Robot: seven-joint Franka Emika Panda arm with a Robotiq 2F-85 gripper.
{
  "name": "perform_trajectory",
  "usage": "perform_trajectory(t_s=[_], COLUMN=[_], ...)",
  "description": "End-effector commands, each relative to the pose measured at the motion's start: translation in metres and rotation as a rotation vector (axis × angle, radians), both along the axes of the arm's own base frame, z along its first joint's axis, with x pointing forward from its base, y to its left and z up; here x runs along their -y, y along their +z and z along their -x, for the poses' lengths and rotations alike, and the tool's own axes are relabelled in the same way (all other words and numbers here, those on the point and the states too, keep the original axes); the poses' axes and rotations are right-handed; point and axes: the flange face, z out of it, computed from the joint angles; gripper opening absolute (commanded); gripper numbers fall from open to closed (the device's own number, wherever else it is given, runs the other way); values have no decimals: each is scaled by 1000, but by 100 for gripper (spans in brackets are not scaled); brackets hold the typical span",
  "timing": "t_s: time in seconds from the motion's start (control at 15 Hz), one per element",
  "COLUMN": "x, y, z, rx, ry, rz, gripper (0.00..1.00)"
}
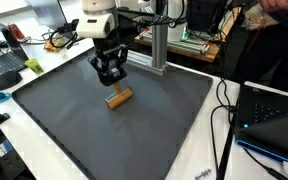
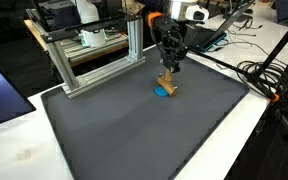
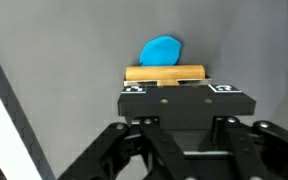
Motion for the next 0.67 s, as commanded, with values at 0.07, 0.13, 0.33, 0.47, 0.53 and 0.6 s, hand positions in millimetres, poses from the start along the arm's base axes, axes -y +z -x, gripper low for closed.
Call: perform_trajectory(t_s=[0.07,0.13,0.33,0.47,0.53,0.6], x=[31,32,27,23,23,24], y=[-17,-16,-4,10,17,21], z=[11,10,8,4,2,1], rx=[-29,-28,-7,24,46,62], ry=[-26,-33,-47,-74,-89,-99], rz=[25,25,-37,-100,-116,-122], gripper=[22,22,22,22,22,22])
